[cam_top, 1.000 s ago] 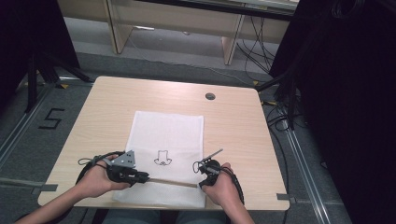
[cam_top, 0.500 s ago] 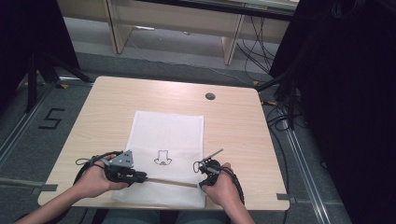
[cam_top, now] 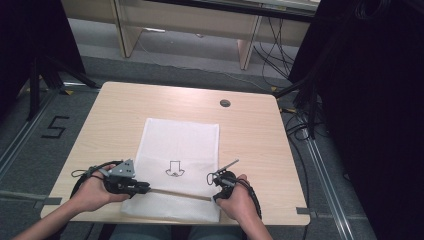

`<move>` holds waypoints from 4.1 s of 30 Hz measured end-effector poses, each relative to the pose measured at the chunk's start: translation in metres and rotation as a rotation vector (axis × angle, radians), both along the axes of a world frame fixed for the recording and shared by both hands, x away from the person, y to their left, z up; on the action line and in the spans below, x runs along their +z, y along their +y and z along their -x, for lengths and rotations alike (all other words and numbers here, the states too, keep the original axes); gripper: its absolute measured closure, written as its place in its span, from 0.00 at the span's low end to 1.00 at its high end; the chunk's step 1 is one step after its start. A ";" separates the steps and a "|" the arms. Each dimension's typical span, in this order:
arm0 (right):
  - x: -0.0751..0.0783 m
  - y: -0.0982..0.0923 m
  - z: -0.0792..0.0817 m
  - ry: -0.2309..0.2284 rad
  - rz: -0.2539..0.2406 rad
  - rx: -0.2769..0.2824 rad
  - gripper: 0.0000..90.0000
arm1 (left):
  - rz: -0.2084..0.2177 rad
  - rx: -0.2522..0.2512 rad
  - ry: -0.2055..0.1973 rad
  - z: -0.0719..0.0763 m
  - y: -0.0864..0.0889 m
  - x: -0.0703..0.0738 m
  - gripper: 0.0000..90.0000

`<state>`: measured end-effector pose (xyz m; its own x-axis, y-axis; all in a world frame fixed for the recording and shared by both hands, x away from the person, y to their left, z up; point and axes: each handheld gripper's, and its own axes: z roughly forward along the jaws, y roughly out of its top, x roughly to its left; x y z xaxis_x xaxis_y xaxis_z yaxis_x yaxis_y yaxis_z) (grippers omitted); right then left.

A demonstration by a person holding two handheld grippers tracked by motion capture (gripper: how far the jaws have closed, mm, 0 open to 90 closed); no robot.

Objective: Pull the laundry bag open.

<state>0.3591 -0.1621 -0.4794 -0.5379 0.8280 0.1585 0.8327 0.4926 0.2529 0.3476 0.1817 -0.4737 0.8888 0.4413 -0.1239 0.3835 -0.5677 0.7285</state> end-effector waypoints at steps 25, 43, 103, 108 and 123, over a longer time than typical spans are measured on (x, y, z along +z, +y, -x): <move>0.001 0.002 0.001 0.005 -0.006 -0.019 1.00 | -0.022 0.102 0.002 0.003 0.042 -0.004 0.91; 0.001 0.002 0.001 0.007 -0.005 -0.023 1.00 | -0.035 0.142 0.010 0.002 0.061 -0.007 0.91; 0.001 -0.006 0.000 -0.001 -0.062 0.019 0.92 | -0.074 0.187 0.011 0.002 0.067 -0.018 0.75; 0.003 -0.006 0.001 -0.009 -0.085 0.022 0.86 | 0.017 0.224 0.029 -0.001 0.069 -0.019 0.61; 0.011 -0.018 -0.004 -0.186 -0.134 -0.005 0.76 | 0.048 0.289 0.037 -0.010 0.067 -0.027 0.42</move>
